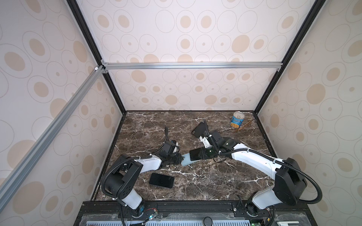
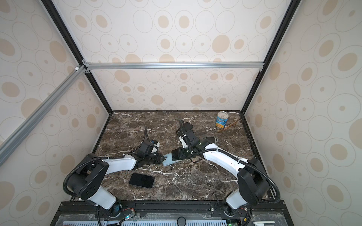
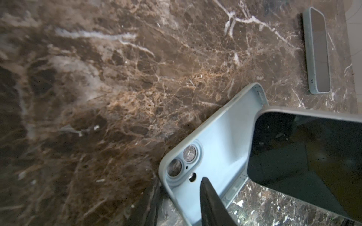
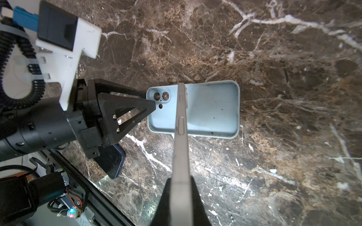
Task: Put the phone into the phone case
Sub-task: 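Lower the phone into the case with the right gripper while the left holds it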
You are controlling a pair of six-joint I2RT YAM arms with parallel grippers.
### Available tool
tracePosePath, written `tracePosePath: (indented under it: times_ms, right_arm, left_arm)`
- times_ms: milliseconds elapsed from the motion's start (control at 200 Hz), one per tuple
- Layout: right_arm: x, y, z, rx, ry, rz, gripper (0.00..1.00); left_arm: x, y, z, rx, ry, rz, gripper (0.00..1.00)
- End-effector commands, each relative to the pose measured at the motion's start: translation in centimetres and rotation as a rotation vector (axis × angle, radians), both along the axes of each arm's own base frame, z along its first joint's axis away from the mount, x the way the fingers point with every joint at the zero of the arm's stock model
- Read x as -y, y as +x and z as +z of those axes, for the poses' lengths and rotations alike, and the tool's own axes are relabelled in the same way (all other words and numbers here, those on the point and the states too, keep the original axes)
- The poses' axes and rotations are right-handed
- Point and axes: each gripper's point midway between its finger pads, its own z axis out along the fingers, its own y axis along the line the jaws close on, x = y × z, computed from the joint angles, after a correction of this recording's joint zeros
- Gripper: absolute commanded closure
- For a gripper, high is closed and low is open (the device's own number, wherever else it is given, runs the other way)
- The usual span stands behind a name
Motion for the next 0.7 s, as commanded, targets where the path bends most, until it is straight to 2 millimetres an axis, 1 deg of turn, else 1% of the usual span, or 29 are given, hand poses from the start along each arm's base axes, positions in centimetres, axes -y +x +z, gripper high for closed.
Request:
tracePosePath:
  times_ms: [0,115,195,295,465,695]
  right_arm:
    - [0.1,1.1,2.0,0.067,0.02,-0.031,1.0]
    - [-0.2,1.3,2.0,0.065,0.022,-0.022,1.0]
    - [-0.2,1.6,1.7,0.062,0.001,-0.012,1.0]
    - [0.0,1.9,1.0,0.032,-0.038,-0.005,1.0]
    - [-0.6,1.2,0.5,-0.018,-0.013,0.023,1.0]
    - [-0.9,0.2,-0.1,-0.068,0.013,0.039,1.0]
  left_arm:
    - [0.4,1.0,1.1,0.029,-0.011,-0.016,0.65]
    - [0.2,0.6,1.3,0.027,-0.013,-0.016,0.65]
    - [0.1,0.2,1.3,0.023,-0.022,-0.019,0.65]
    - [-0.1,-0.1,0.9,0.015,-0.02,-0.014,0.68]
    - [-0.1,0.1,0.5,0.013,-0.014,-0.014,0.77]
    - [0.3,0.8,0.2,0.016,0.0,-0.022,0.81]
